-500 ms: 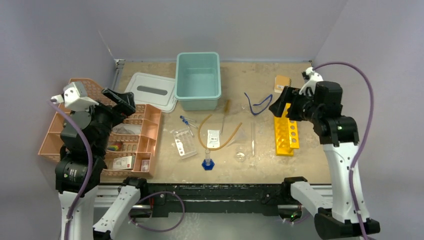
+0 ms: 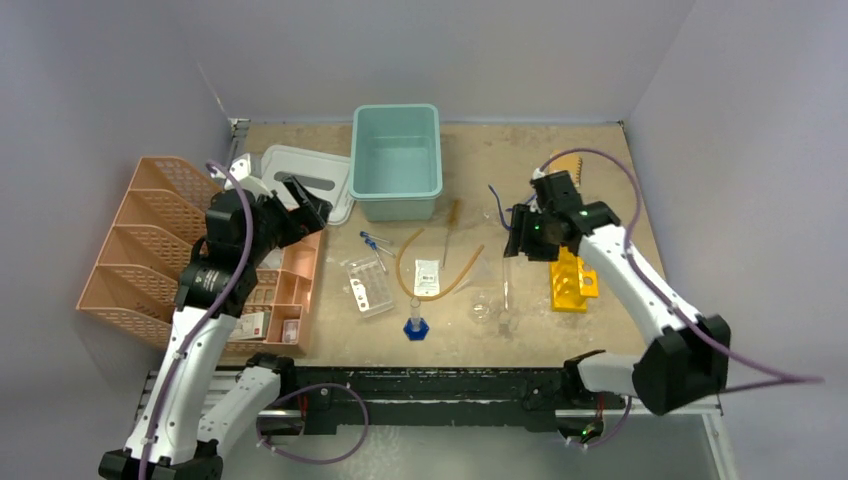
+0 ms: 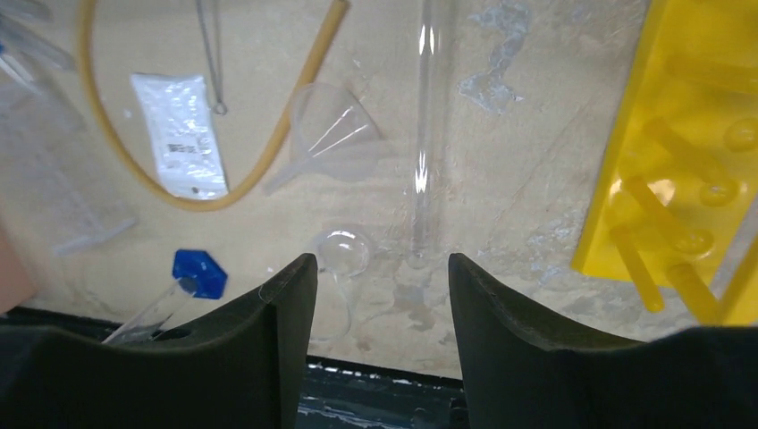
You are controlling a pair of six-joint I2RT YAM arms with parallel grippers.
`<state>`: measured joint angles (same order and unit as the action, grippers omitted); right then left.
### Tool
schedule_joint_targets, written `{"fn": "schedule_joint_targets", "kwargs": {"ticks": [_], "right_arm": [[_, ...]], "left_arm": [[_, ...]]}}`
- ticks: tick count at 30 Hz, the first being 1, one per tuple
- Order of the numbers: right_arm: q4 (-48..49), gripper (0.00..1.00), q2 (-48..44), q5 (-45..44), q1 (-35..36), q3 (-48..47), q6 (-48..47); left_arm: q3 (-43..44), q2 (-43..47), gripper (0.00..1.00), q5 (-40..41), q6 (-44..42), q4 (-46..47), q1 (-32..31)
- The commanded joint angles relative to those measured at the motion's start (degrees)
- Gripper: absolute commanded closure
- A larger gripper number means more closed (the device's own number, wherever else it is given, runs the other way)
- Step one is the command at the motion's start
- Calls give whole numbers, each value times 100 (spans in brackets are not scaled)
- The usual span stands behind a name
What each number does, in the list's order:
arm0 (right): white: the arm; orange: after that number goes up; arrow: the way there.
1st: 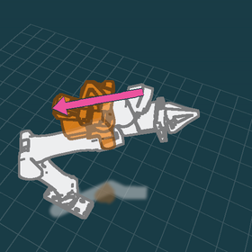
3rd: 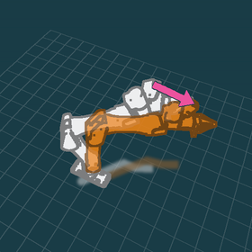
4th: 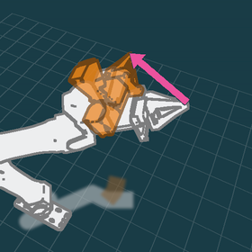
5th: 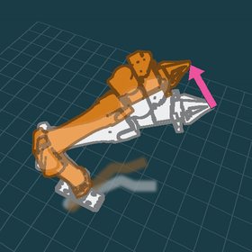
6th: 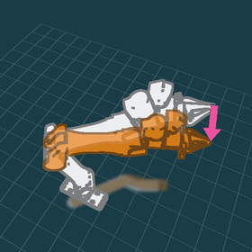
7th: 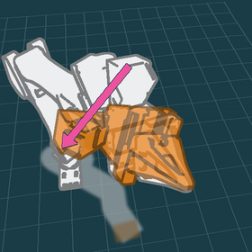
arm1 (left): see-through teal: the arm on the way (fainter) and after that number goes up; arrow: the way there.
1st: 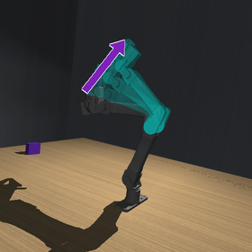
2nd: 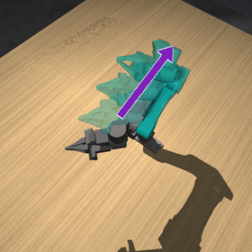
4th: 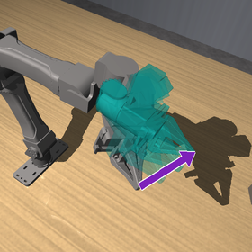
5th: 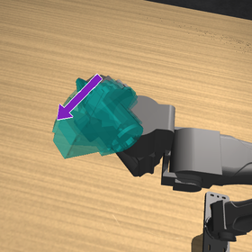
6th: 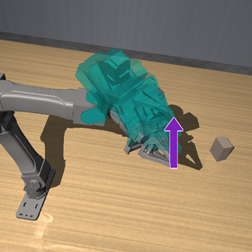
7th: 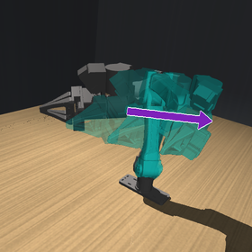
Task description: Organize the chemistry lab equipment
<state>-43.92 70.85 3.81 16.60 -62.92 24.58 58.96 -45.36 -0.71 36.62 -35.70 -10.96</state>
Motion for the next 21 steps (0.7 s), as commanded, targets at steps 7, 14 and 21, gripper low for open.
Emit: {"fn": "schedule_joint_targets", "kwargs": {"ticks": [7,14,21], "right_arm": [[1512,48,1475,-1584,350,347,857],[2716,52,1936,-1283,351,847,656],[2679,62,2616,-1694,353,704,755]], "left_arm": [[-36,-361,8,-202,339,827,-20],[-209,-670,7,-374,545,1215,-25],[-188,-802,8,-403,627,1218,-87]]}}
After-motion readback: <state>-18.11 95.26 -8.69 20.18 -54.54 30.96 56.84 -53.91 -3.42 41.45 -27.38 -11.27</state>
